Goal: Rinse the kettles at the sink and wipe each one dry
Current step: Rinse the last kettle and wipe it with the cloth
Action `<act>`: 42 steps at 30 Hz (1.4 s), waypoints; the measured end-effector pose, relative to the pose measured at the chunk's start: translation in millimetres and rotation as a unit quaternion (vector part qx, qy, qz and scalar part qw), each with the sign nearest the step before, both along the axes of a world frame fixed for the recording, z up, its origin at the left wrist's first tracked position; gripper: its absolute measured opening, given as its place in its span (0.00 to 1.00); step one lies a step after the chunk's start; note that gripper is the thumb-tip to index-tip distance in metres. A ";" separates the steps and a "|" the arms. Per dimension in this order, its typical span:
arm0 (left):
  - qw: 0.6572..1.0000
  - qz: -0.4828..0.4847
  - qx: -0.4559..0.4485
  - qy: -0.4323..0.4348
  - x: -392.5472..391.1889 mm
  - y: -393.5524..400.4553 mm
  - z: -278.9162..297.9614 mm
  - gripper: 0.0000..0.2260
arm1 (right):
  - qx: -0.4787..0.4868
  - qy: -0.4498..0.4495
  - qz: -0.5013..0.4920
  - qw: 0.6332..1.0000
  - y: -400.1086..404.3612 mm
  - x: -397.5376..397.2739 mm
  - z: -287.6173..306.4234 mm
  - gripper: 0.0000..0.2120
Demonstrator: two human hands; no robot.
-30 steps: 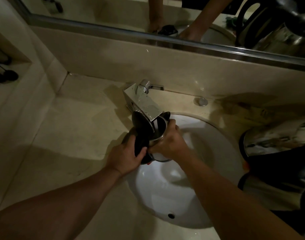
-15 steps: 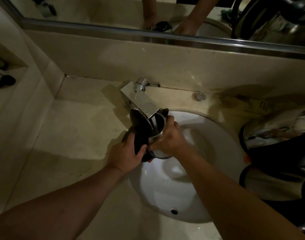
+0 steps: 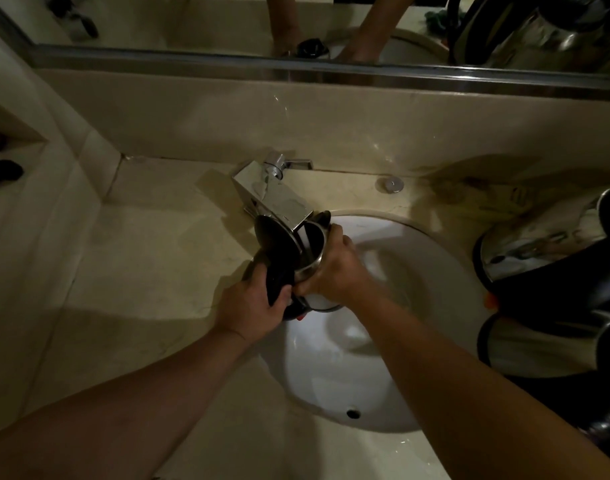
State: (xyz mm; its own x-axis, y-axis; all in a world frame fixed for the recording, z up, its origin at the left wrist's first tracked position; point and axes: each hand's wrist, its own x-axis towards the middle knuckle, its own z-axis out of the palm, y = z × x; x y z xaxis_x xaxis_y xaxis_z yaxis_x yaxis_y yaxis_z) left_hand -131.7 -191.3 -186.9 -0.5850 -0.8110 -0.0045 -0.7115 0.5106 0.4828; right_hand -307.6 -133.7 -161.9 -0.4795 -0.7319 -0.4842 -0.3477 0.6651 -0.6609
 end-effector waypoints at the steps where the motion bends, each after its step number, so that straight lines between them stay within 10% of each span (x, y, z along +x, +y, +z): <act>1: 1.000 0.001 0.000 0.001 0.0 -0.3 -0.3 0.22 | -0.003 0.000 -0.001 1.000 0.1 0.4 0.6 0.57; 27: 0.999 -0.023 -0.034 0.006 2.2 -7.5 -16.8 0.26 | -0.042 0.023 0.020 0.999 8.6 1.5 1.9 0.66; 42: 0.999 -0.027 -0.038 0.012 2.9 -8.6 -15.6 0.29 | -0.029 0.060 0.080 0.995 15.9 1.7 2.3 0.48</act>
